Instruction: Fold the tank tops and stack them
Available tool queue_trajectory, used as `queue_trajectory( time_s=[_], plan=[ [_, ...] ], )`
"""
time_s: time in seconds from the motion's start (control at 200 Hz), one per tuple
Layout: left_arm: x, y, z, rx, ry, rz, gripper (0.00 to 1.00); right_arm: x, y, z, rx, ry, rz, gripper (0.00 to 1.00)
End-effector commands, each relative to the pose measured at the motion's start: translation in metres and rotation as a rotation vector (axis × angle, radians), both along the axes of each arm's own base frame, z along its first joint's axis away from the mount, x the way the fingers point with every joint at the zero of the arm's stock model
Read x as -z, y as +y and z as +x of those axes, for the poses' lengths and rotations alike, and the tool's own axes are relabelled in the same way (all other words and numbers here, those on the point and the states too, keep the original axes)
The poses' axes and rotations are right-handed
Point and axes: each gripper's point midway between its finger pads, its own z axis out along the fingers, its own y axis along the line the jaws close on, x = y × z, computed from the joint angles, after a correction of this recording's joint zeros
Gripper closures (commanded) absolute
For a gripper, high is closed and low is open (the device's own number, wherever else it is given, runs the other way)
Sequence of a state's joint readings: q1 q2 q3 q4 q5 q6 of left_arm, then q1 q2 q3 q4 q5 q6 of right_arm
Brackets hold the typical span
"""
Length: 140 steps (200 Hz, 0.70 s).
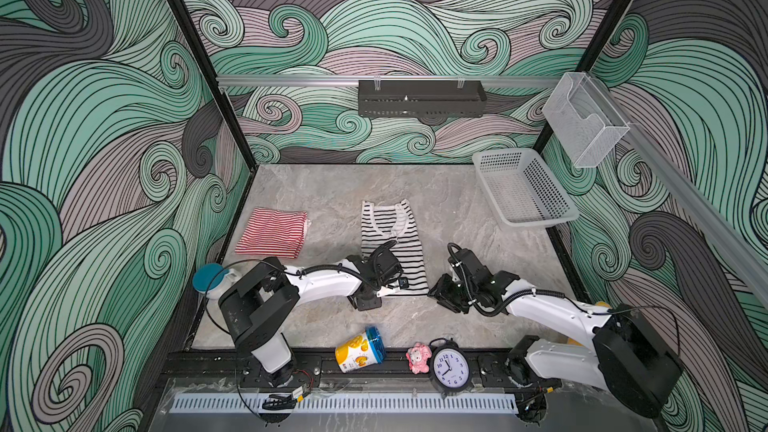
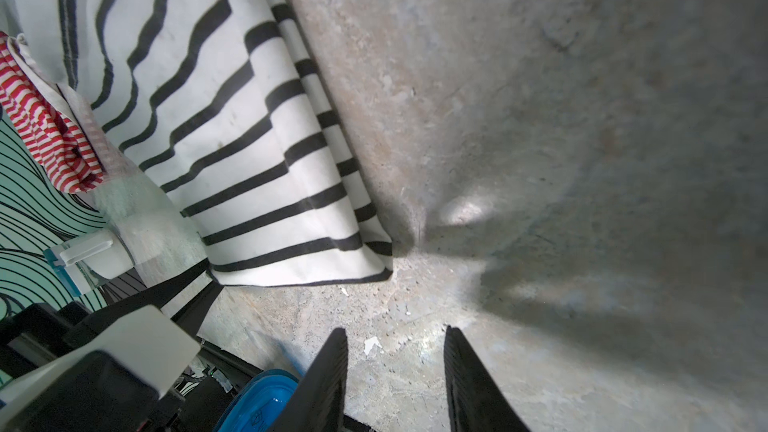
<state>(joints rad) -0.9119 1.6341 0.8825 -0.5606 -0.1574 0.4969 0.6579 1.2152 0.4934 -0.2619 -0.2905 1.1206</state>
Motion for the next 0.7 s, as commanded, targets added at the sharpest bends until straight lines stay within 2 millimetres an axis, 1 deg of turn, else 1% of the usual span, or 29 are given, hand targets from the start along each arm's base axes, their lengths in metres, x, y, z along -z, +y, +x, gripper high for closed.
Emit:
queue_trajectory(
  time_s=[0.0,0.075,0.175,0.215,0.375,0.491,0.566,0.696],
  plan=[
    [0.011,0.011,-0.018,0.013,0.109,0.047,0.96,0.005,-0.004,-0.008,0.029,0.042,0.008,0.59],
    [0.007,0.009,-0.022,0.016,0.128,0.036,1.0,0.007,-0.004,-0.009,0.043,0.052,0.022,0.59],
    [0.0,0.006,-0.025,0.015,0.147,0.012,1.0,0.012,-0.002,-0.008,0.068,0.062,0.042,0.58],
    [-0.002,0.005,-0.027,0.014,0.155,0.008,1.0,0.014,-0.001,-0.008,0.08,0.069,0.048,0.54],
    [-0.01,0.002,-0.032,0.018,0.181,-0.011,1.0,0.022,0.0,-0.005,0.132,0.081,0.069,0.53],
    [-0.011,0.001,-0.036,0.016,0.204,-0.016,1.0,0.025,0.003,0.0,0.176,0.084,0.105,0.53],
    [-0.011,0.0,-0.035,0.01,0.203,-0.017,1.0,0.028,0.003,-0.004,0.181,0.113,0.099,0.54],
    [-0.009,-0.001,-0.029,-0.003,0.182,-0.006,1.0,0.026,0.0,-0.01,0.178,0.133,0.086,0.54]
  ],
)
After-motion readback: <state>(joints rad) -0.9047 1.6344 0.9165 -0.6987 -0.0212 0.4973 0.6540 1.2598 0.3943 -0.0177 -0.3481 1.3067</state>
